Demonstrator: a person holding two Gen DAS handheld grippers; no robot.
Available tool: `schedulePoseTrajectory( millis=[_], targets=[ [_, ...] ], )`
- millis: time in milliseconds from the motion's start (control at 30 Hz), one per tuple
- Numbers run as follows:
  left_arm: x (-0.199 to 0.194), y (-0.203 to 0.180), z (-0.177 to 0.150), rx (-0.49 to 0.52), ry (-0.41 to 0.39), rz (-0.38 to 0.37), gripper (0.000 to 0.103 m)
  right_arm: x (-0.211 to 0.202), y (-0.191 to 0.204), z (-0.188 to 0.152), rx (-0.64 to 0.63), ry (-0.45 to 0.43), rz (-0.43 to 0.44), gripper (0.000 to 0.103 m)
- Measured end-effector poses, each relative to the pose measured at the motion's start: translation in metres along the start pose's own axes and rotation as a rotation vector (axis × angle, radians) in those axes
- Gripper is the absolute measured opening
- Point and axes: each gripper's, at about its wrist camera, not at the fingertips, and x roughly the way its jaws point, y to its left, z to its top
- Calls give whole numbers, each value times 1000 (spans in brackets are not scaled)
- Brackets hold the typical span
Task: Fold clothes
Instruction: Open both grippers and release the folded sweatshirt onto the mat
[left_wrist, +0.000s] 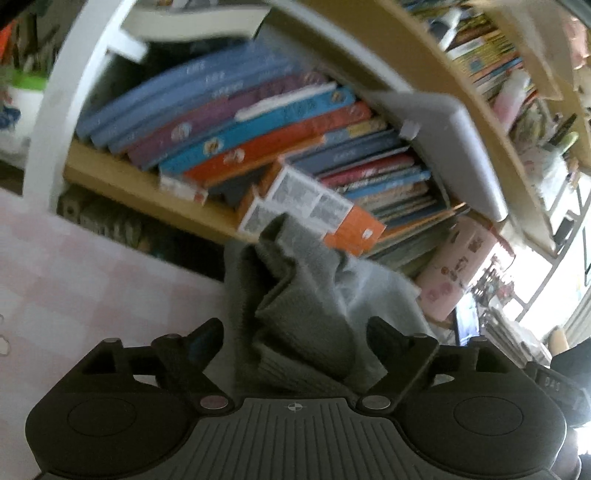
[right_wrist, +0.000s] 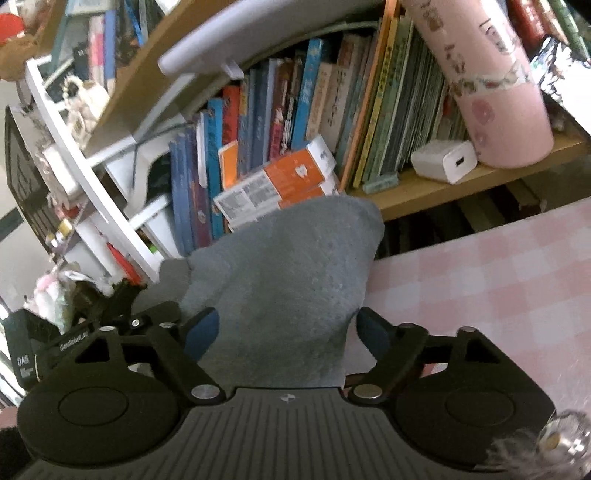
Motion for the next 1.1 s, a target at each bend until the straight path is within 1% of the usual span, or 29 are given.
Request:
schedulePoseTrajectory(
  millis=[167, 467, 667, 800, 933, 1033, 1100],
  targets=[
    [-21, -9, -5, 7, -42, -12, 91, -20, 7, -6, 0, -38, -2, 86],
    [-63, -32, -31, 67, -76, 34, 94, -61, 24, -32, 1, -84, -52, 88],
    [-89, -52, -51, 130, -129, 146, 95, -84, 48, -59, -74, -83, -129, 88],
    [-105, -62, -63, 167, -124, 203, 96, -98, 62, -77, -151, -90, -187, 90],
    [-114, -66, -75, 177, -87, 253, 97, -109, 72, -90, -223, -101, -261, 91],
    [-120, -69, -82, 187, -68, 271, 97, -115, 79, -97, -252, -125, -318, 92],
    [-126, -72, -86, 199, -69, 280, 98, -120, 81, -100, -257, -138, -336, 92]
  ],
)
